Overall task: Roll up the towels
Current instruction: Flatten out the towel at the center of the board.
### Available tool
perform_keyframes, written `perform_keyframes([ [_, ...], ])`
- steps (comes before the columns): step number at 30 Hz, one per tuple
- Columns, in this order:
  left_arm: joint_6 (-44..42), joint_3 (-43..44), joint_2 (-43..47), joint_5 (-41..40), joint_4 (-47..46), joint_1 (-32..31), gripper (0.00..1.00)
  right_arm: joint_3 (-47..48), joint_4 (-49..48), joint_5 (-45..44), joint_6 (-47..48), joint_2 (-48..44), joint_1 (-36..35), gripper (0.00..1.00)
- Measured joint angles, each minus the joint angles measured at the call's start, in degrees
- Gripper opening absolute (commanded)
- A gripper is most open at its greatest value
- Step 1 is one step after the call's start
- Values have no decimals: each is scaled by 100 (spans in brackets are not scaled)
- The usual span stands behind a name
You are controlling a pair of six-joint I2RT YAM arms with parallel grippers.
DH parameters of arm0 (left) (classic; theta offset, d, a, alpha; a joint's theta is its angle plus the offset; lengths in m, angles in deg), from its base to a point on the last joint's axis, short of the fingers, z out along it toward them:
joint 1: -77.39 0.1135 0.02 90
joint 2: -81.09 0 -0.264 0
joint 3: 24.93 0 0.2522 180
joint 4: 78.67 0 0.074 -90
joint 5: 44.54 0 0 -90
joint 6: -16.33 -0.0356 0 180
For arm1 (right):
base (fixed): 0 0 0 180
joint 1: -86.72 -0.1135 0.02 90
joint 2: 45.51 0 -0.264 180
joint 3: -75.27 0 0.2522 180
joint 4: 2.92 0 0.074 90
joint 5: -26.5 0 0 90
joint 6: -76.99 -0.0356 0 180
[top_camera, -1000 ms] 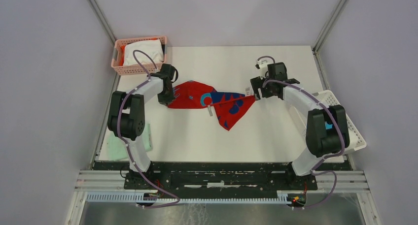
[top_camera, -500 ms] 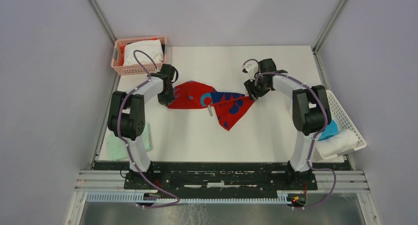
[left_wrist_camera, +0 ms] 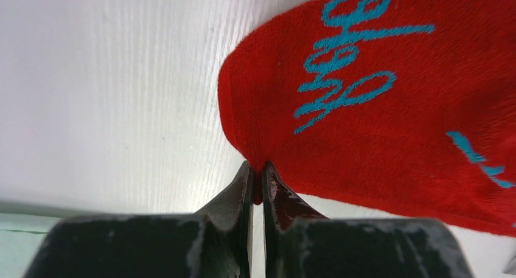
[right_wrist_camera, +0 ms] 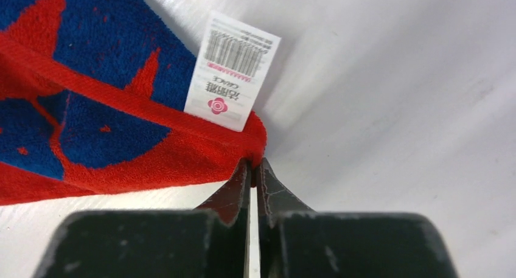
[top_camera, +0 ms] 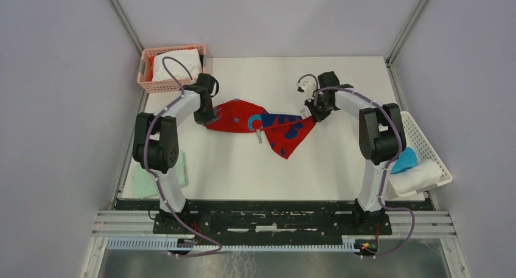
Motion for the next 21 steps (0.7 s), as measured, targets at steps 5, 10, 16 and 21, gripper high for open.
perform_keyframes([
  [5,0,883,55,11,295,111,3,13,55,-501,50,-343,0,0],
  [10,2,1757,595,13,452,188,3,210,376,-964,94,-1473,2,1],
  [16,7,1956,1860,13,566,188,3,332,772,-1095,92,-3250,-20,0],
  [21,9,1803,3053,13,686,179,3,-7,1209,-774,26,-4715,-85,1],
])
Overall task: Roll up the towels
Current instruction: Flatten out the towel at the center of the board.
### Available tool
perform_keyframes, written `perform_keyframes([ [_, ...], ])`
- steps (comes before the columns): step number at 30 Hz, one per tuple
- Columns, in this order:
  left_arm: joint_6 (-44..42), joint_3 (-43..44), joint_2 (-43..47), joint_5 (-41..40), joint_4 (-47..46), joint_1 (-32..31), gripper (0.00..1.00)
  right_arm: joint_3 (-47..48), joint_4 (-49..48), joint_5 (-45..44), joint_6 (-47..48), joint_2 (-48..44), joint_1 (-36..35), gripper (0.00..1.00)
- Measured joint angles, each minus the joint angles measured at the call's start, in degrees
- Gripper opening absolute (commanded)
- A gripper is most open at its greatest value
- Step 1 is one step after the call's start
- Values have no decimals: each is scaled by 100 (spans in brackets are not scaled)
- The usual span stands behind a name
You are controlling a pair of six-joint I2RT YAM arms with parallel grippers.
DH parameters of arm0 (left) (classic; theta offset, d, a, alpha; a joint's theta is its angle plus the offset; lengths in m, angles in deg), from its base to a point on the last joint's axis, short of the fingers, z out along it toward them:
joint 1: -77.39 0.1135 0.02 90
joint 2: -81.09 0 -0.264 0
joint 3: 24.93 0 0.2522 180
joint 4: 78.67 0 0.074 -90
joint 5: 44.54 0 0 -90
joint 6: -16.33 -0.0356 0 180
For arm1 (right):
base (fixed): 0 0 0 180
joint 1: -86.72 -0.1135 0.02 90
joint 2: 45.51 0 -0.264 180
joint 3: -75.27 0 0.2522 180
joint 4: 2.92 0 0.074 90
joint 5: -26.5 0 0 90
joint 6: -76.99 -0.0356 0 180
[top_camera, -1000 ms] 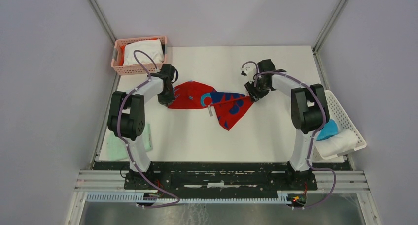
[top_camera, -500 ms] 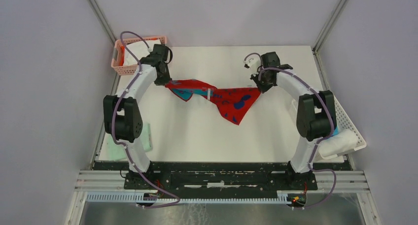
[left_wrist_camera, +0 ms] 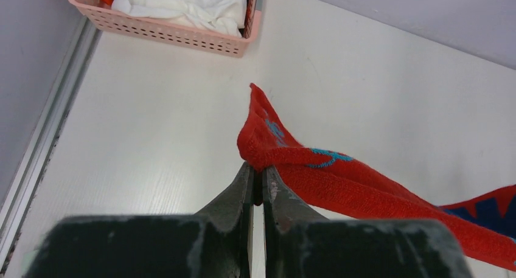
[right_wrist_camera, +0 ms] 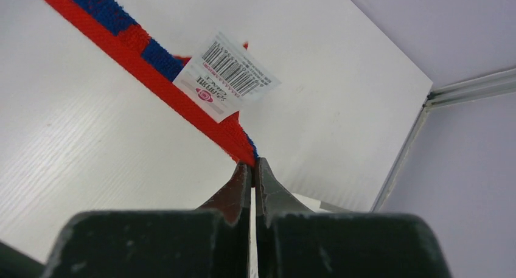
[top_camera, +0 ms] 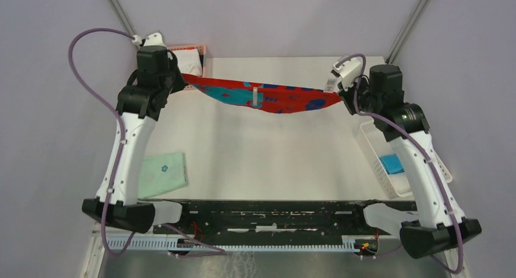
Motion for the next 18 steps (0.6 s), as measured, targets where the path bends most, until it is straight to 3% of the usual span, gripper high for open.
perform_keyframes([
  [6,2,-581,1257,2,378,-9,4,-382,533,815,-138,-1248,-13,1],
  [10,0,-933,1495,-9,516,-7,4,-535,717,1182,-162,-1456,-11,0],
  [14,0,-1335,1185,-140,466,9,4,-562,697,1123,-203,-691,-11,1],
  [18,0,-1593,192,-170,129,22,3,-551,492,662,-195,782,-4,1],
])
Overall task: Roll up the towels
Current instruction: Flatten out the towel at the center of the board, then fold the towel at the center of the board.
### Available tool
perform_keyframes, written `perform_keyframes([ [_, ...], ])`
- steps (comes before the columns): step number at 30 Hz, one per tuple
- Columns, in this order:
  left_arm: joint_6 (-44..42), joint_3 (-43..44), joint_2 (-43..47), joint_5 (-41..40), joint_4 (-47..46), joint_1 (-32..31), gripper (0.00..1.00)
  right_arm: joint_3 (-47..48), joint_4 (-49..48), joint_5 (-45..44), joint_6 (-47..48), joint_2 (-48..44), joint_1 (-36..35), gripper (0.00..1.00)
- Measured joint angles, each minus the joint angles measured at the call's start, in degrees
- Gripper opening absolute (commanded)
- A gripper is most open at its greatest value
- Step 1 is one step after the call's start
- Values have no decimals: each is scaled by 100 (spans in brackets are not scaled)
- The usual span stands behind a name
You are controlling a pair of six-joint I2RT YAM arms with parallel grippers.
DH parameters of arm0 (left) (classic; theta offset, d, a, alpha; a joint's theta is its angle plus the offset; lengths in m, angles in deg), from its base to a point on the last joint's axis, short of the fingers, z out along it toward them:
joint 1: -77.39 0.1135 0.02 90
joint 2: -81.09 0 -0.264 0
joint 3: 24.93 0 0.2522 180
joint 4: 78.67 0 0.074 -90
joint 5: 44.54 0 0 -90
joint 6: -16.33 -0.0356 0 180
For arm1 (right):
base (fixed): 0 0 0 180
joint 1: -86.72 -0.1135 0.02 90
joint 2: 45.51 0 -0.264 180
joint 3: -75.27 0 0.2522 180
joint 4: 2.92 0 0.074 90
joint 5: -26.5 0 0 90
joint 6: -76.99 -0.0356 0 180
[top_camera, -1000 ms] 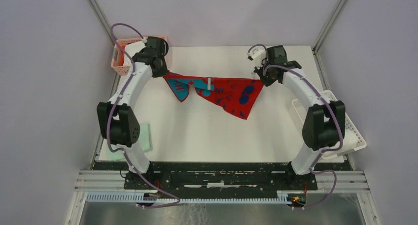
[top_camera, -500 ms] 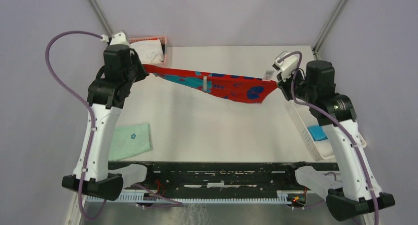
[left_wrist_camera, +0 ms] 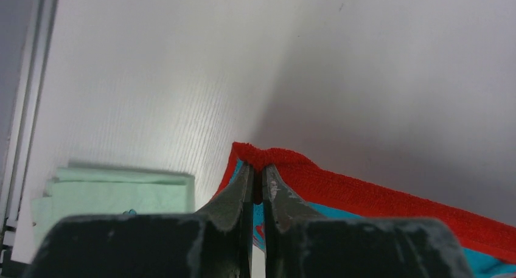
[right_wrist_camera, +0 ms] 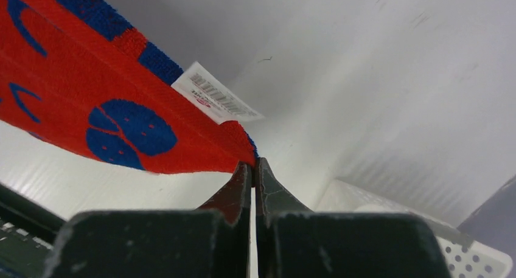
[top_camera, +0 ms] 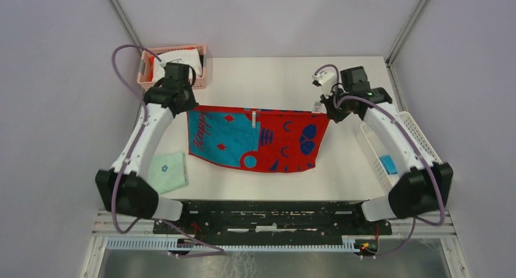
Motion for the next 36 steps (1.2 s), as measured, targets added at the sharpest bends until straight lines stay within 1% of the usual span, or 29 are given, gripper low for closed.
perform_keyframes([
  [2,2,15,-695,22,-221,2,3,-9,-240,-278,39,850,11,1],
  [3,2,140,-1318,63,-337,7,3,-15,-367,-404,59,1198,13,1],
  [4,2,164,-1469,72,-391,7,3,-15,-483,-518,81,1478,13,1],
  [5,2,269,-1808,90,-424,7,3,-15,-603,-619,109,1709,13,0],
  [9,2,1128,-3344,210,-643,7,3,140,-1040,-1062,278,2555,15,0],
  [11,2,1410,-3799,264,-717,11,3,306,-1207,-1257,365,2892,15,0],
  [14,0,1679,-4144,365,-739,13,3,409,-1364,-1447,487,3097,15,1],
  [21,2,1655,-4057,498,-872,85,3,402,-1338,-1491,553,3001,-11,2],
  [26,4,1064,-3543,643,-909,291,3,70,-1156,-1526,505,2430,-380,3],
  [29,2,658,-3110,664,-935,409,3,-20,-868,-1611,380,2162,-789,3],
  [32,2,254,-2747,675,-973,466,3,-153,-629,-1742,210,2046,-1060,4],
  [36,9,-380,-2321,682,-966,481,3,-487,-297,-1978,-63,1904,-1248,5],
])
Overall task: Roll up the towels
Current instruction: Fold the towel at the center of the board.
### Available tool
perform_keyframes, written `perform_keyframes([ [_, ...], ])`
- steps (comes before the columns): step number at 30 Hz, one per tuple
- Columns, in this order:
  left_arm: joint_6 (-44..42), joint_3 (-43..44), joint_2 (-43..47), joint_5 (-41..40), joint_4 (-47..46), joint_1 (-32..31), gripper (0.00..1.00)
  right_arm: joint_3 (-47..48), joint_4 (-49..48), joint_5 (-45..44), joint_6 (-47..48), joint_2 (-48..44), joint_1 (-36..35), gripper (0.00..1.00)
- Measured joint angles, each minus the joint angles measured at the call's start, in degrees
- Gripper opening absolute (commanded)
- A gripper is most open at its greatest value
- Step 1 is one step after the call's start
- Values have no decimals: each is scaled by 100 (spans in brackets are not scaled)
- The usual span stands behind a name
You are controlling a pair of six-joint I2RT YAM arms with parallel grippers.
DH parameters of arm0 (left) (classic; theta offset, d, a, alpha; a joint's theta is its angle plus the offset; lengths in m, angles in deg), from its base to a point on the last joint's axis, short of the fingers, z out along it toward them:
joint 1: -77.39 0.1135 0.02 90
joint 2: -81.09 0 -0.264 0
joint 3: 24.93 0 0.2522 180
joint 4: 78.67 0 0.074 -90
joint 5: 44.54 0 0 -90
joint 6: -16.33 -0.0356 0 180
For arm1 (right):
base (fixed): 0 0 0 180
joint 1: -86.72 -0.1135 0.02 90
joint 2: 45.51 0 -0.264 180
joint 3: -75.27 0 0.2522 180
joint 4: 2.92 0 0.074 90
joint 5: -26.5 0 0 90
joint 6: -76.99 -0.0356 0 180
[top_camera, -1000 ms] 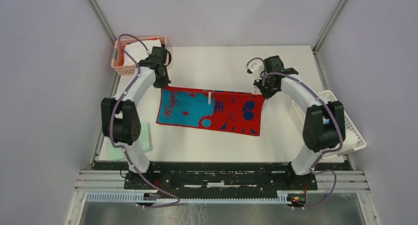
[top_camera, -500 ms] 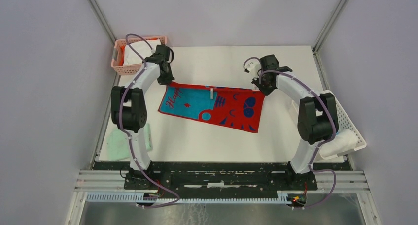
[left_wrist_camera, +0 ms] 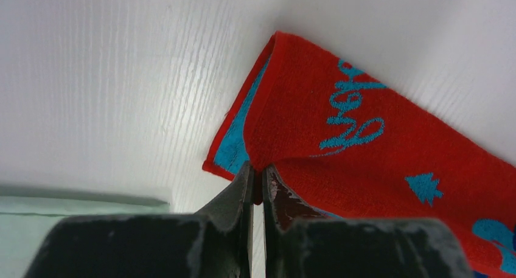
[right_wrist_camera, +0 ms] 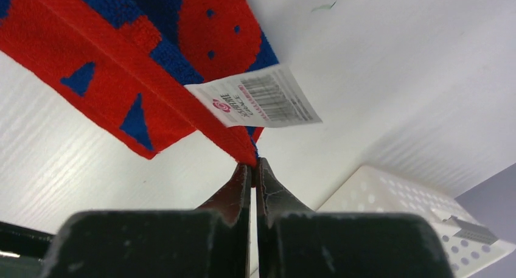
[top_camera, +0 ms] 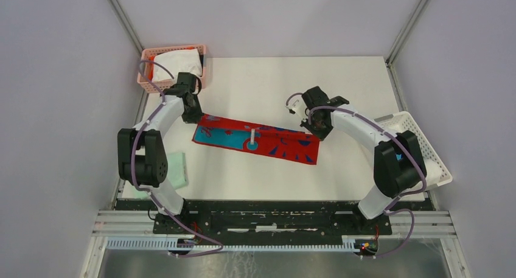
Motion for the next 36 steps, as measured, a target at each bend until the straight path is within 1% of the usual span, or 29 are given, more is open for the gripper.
perform_keyframes([
  [6,92,-752,446,87,-28,35,3,-315,254,-120,-256,-170,-282,7],
  [11,107,-1257,494,109,-177,50,3,-448,387,-201,-402,-79,-470,11],
  [14,109,-1381,485,146,-190,55,5,-470,461,-214,-455,61,-553,14],
  [17,111,-1436,485,146,-234,52,11,-476,566,-208,-518,216,-610,23],
  [18,111,-1445,485,142,-243,52,14,-476,601,-201,-542,240,-625,27],
  [20,111,-1445,485,120,-254,55,24,-476,763,-173,-614,245,-671,40],
  [21,114,-1445,485,101,-258,55,28,-476,841,-151,-662,236,-695,44],
  [24,146,-1462,511,92,-269,55,43,-474,1113,-31,-817,175,-767,51],
  [26,190,-1547,623,92,-278,55,50,-446,1314,11,-960,31,-815,52],
  [28,225,-1661,844,92,-258,55,54,-382,1462,46,-1123,-227,-848,53],
  [33,260,-1773,1482,-85,-168,55,56,-328,1405,120,-1622,-1001,-855,51],
  [36,260,-1703,1679,-153,-138,37,55,-358,1106,120,-2055,-1294,-852,47],
])
